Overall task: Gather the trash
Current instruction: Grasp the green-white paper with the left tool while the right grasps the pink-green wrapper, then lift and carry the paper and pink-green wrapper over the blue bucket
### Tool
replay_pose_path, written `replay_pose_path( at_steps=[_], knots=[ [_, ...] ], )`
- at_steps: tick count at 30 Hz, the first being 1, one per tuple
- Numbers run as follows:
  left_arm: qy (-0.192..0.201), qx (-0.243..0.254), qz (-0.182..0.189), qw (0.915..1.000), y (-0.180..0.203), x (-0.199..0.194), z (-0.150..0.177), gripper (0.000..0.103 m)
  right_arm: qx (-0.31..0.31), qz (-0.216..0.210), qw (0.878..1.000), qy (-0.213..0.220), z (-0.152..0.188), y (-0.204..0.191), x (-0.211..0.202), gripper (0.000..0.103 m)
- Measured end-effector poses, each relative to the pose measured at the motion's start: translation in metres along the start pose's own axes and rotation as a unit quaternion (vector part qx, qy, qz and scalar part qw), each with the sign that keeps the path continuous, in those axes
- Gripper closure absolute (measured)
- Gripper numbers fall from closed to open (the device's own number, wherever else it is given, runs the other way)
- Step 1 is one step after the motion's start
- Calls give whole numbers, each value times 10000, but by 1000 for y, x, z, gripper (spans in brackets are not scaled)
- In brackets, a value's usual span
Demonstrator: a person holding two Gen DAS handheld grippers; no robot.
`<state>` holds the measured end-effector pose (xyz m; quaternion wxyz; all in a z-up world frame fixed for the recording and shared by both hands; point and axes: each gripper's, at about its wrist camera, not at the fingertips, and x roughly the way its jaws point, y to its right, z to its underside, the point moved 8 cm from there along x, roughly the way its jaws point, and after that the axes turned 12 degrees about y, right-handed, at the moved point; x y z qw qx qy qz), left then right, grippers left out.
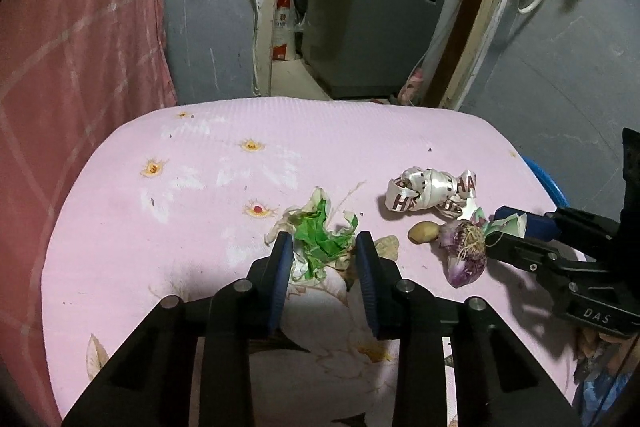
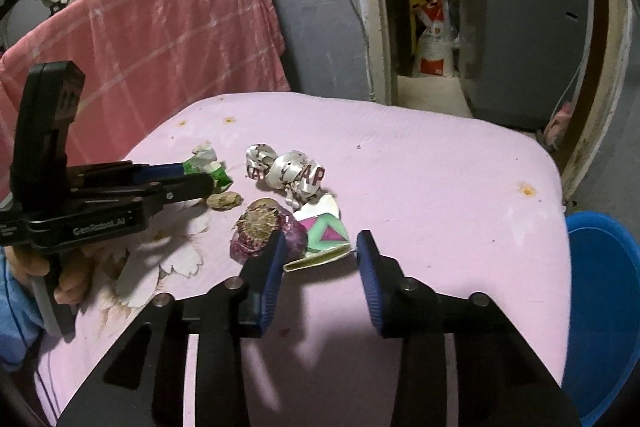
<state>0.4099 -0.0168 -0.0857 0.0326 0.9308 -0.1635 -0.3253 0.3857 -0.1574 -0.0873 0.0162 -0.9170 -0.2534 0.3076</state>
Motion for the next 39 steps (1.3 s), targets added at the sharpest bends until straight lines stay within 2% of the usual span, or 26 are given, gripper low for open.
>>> replay_pose_path(
  at_steps=[12,15,16,20,33,39],
  knots=[
    [128,-68,44,9999,4,-6,0,84,-153,65,9997,194,-1,-3,-6,72],
    [207,14,8,9998,8,-10,2,88,-279,111,9991,293,-2,-7,-10,72],
    [222,50,-17,9997,10,-12,2,93,-304,126,9990,315,-2,-7,-11,72],
    [265,141,-46,9995,17,-18,7,96,-367,138,9983,438,-2,-9,-18,72],
    [657,105,-139,9977,23,-38,14,98,-481,307,9957,730,-5,-4,-39,72],
    [953,44,-70,9954,29,-54,13,98,-446,303,9923,1114,-16,-2,-56,72]
  ],
)
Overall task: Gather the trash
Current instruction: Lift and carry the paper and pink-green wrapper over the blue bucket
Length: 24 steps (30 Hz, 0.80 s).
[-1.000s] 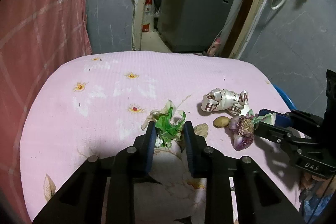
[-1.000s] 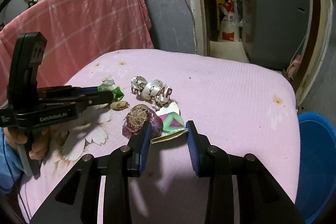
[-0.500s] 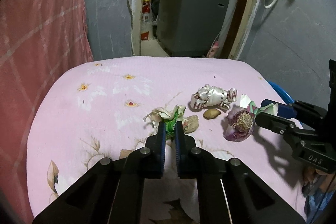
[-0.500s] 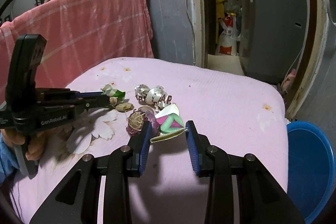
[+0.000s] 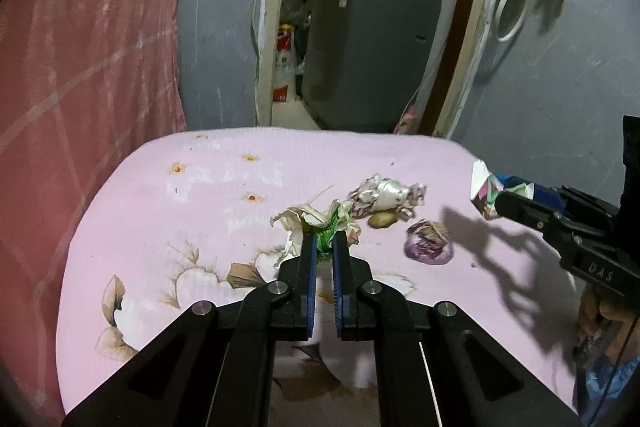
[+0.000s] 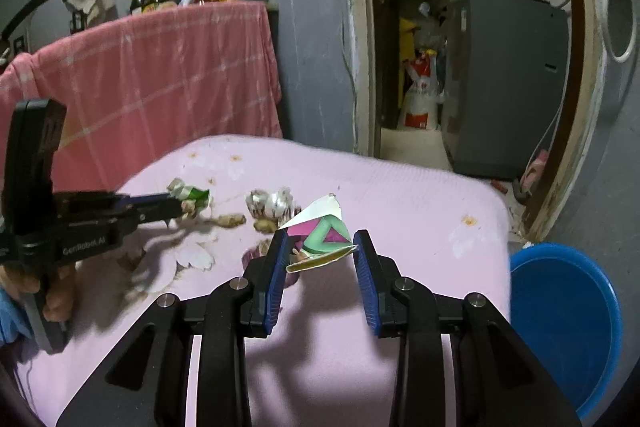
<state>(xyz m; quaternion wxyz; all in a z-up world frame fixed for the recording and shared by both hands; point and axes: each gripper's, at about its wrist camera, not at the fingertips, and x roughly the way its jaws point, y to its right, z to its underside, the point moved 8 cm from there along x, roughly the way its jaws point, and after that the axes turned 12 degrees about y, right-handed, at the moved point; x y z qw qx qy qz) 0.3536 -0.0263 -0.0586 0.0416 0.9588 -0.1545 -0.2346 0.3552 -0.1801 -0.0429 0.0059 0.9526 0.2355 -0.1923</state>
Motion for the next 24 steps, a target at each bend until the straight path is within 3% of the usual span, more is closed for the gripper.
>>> replay_pose_path(
  at_steps=[8,12,17,24],
  knots=[
    [602,-267,293,9974,16,-23,-25,98,142,-7,9947,1013,-32,1,-33,72],
    [933,-386,450,9939,36,-32,-46,98,57,260,9890,1458,-48,4,-55,72],
    [1312,-242,549,9895,66,-42,-73,98,88,515,9788,1978,-68,18,-84,72],
    [1640,-53,796,9832,114,-43,-99,98,242,857,9669,2391,-79,47,-119,72]
  ],
)
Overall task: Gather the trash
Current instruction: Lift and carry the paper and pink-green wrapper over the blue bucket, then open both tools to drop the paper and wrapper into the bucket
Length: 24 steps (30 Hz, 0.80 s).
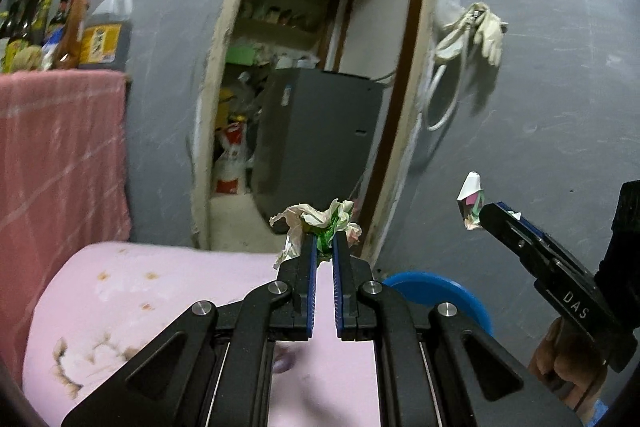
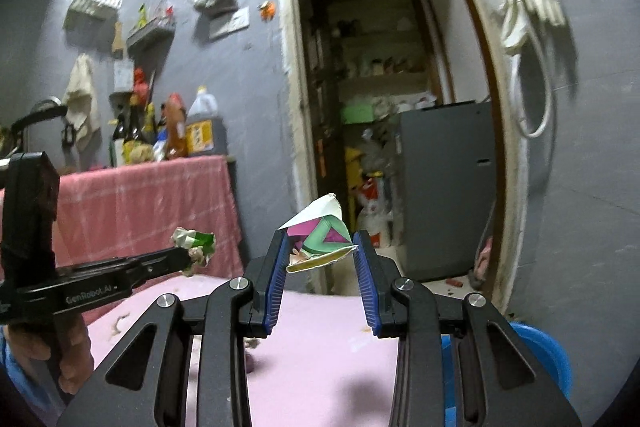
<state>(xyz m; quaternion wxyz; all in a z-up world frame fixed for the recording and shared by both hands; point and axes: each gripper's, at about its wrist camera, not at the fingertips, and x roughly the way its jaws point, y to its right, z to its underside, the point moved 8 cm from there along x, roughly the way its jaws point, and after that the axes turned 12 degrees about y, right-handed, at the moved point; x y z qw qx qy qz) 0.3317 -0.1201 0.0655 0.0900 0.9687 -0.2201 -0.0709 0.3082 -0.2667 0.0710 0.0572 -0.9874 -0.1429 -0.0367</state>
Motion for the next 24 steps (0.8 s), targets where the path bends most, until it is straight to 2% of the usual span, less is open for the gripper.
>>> replay_pose_path(
  at_steps=[14,18,24],
  knots=[
    [-156,60,813,9965,110,62,6,98,252,1180,9923,289,-19,103,-45,72],
    [-338,55,977,9946,135,78,19,98,394,1454,9884,170,-13,132,-53,72],
    [-657,-16,1036,9924,150,99,44,98,672,1887,9795,-206,6,170,-59,72]
  ],
)
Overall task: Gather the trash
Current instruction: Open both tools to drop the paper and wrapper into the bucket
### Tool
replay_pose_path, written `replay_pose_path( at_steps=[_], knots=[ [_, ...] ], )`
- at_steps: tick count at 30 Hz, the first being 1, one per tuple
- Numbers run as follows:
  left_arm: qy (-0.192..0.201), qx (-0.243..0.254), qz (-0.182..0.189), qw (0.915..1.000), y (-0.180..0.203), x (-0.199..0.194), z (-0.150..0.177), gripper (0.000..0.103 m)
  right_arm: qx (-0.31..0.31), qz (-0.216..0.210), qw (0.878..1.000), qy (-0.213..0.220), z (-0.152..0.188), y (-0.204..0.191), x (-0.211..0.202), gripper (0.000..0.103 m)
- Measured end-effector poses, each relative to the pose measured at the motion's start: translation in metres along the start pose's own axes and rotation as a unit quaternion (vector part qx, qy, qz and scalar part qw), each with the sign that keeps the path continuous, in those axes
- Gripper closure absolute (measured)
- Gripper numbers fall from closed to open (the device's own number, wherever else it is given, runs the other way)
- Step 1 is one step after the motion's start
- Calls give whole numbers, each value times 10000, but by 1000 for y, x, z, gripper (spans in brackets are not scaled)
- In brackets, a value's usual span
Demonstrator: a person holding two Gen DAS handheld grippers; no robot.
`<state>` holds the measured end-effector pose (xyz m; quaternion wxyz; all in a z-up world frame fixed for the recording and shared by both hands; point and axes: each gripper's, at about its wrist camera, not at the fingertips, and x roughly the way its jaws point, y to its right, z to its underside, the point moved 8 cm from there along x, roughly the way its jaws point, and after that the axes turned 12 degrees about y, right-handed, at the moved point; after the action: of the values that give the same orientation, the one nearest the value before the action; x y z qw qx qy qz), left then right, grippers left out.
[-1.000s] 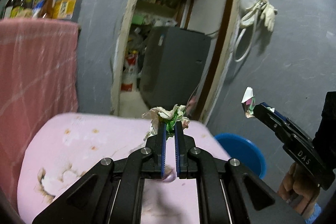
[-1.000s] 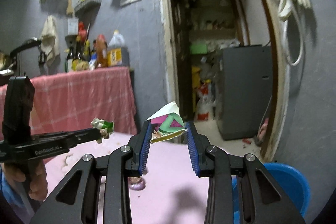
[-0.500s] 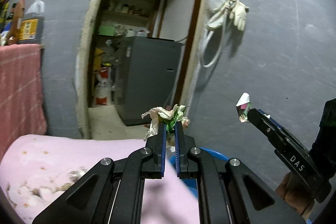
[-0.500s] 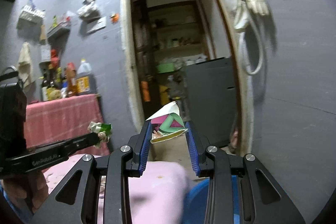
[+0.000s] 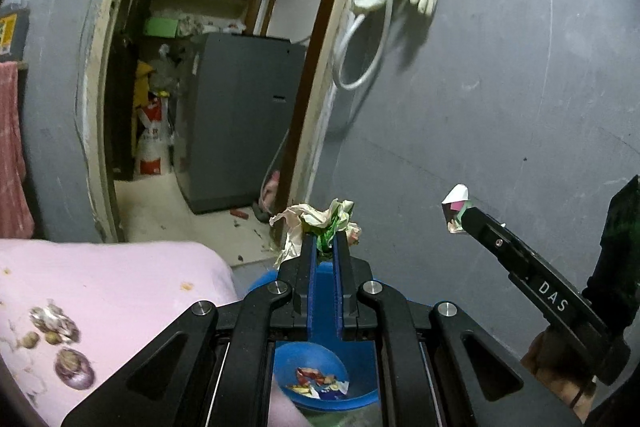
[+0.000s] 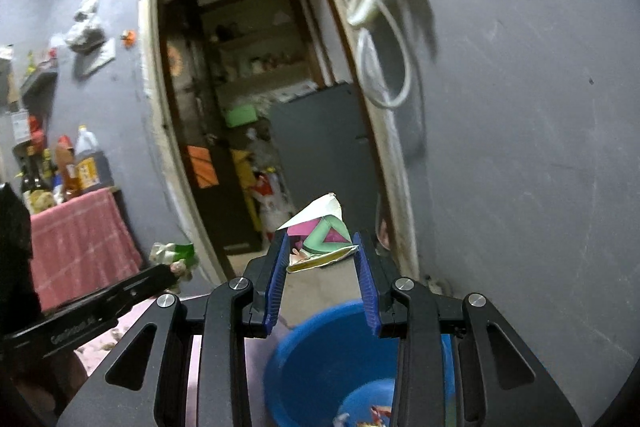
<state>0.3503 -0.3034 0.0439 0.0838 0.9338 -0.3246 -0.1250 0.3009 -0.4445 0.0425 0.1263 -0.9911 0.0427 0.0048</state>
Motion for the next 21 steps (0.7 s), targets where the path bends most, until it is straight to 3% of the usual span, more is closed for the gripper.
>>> replay_pose_path(
  at_steps=[9,15,21],
  knots=[
    [-353,-143,-65,9993,0,28,21,98,78,138,9989,-448,23,20,10,71],
    [-791,-336,-219,9961,-12,46,39,96,77,184,9969,-758,40,22,22,70],
    [-1007,-484,-227,9935,-20,49,53,91,123,171,9951,-967,51,23,29,68]
  ],
)
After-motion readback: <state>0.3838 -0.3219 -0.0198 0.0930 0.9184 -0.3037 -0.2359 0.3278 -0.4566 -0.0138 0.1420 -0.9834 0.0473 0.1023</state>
